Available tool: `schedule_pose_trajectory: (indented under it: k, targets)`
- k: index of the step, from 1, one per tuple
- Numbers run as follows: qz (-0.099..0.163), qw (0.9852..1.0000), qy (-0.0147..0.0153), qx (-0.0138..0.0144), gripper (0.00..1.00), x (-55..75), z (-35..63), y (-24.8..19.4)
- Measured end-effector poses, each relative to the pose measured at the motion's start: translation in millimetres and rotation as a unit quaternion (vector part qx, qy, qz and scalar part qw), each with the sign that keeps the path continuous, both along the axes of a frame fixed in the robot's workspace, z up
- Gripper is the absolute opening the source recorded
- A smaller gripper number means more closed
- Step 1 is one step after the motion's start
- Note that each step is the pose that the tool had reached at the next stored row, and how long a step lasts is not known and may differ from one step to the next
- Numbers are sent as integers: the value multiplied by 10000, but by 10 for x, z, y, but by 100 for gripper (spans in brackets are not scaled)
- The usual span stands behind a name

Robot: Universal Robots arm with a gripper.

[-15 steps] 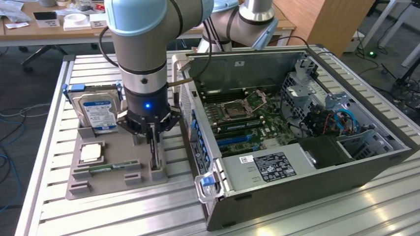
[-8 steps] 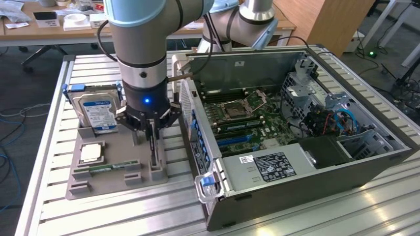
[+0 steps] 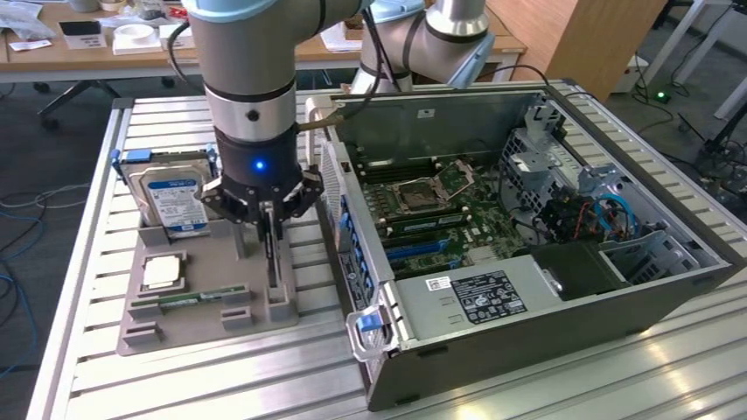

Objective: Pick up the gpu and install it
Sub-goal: 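Pick up the gpu and move the gpu toward the slot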

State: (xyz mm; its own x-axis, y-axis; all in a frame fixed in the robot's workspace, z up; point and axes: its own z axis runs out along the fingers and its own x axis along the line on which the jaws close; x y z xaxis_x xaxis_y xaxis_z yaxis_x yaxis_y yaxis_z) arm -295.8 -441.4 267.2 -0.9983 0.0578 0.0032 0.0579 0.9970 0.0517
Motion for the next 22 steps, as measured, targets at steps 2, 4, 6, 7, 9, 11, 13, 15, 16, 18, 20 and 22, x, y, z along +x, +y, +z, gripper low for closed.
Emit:
schedule_pose_trajectory:
  k: [2, 4, 6, 7, 9, 11, 13, 15, 16, 18, 20, 22]
  targets:
    - [0, 10000, 0, 0, 26, 0, 51, 1]
    - [-1, 10000, 0, 0, 26, 0, 103, 2]
    - [-1, 10000, 0, 0, 26, -1, 158, 2]
    - [-1, 10000, 0, 0, 26, 0, 188, 2]
    - [0, 10000, 0, 0, 26, 0, 243, 2]
    - [0, 10000, 0, 0, 26, 0, 303, 2]
    - [-1, 10000, 0, 0, 26, 0, 362, 2]
    - [-1, 10000, 0, 0, 26, 0, 420, 3]
    - [0, 10000, 0, 0, 26, 0, 449, 2]
    - [0, 10000, 0, 0, 26, 0, 509, 3]
    - [-1, 10000, 0, 0, 26, 0, 571, 3]
    - [-1, 10000, -1, 0, 26, 0, 630, 3]
